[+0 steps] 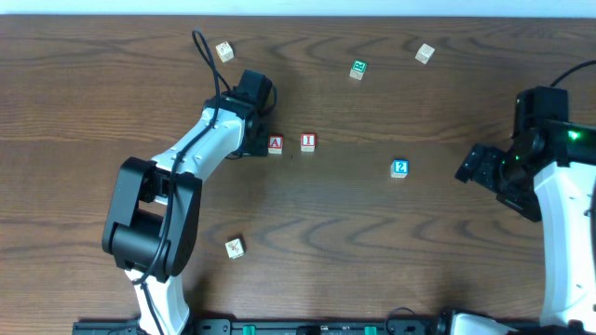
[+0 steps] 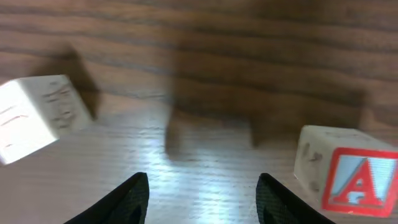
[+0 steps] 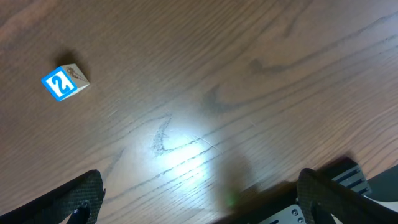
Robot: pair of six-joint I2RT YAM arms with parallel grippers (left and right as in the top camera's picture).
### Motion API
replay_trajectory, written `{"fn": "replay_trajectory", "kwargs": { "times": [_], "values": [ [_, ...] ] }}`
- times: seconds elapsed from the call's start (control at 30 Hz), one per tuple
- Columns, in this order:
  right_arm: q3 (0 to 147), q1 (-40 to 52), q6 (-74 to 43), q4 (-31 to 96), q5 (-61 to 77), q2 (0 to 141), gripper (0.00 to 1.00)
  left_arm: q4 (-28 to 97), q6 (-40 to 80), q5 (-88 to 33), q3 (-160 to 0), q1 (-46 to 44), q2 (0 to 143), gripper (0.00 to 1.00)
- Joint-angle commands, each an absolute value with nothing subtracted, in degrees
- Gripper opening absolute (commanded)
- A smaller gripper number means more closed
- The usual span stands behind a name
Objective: Spell out Ai2
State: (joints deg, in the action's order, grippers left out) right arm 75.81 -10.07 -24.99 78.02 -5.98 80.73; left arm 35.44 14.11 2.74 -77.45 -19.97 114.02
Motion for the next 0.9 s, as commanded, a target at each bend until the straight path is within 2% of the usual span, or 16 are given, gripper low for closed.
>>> {"fn": "replay_trajectory", "kwargs": {
  "times": [0.0,0.87],
  "values": [
    [76.40,-10.44,-25.26,78.11,-6.17,80.62,0.99,34.15,14.35,-0.03,-76.36,-19.86,115.20,0.57],
    [76.40,-10.44,-25.26,79.09,-6.17,80.62,0.99,29.95,18.31,-7.55,-76.31,-19.99,115.22,0.56]
  ]
}}
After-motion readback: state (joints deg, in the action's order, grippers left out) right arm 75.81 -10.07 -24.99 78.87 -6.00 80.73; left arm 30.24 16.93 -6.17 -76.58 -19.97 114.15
